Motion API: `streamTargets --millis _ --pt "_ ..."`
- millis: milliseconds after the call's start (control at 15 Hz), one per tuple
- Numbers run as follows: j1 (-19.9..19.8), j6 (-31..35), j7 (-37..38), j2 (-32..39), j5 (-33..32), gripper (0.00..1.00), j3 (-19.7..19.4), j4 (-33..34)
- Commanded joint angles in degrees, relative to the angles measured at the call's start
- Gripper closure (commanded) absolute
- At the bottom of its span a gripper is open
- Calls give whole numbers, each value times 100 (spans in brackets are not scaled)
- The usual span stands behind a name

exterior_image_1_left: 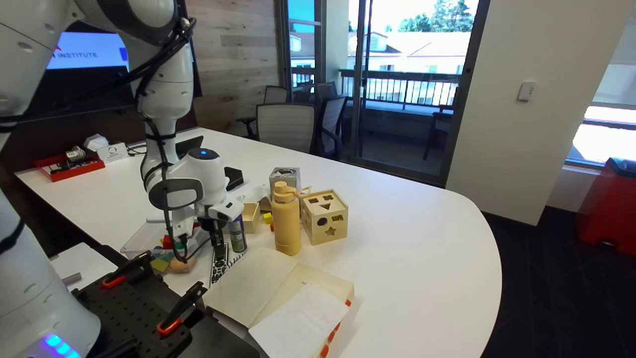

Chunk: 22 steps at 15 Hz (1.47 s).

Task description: Press a button the remote controller

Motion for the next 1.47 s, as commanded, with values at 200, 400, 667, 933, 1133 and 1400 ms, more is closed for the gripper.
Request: streamTargets --millis 200,400,667,933,1133,1400 --pt "119 570 945 389 -686 95 -140 36" --pt "262 566 1162 470 -838 100 -244 84" --pt "410 518 1270 512 -871 100 -355 141" --pt "579 461 1281 522 -846 100 -483 214" --pt "699 374 1310 581 -831 100 -600 334" --pt "833 195 1304 642 -803 100 -749 479"
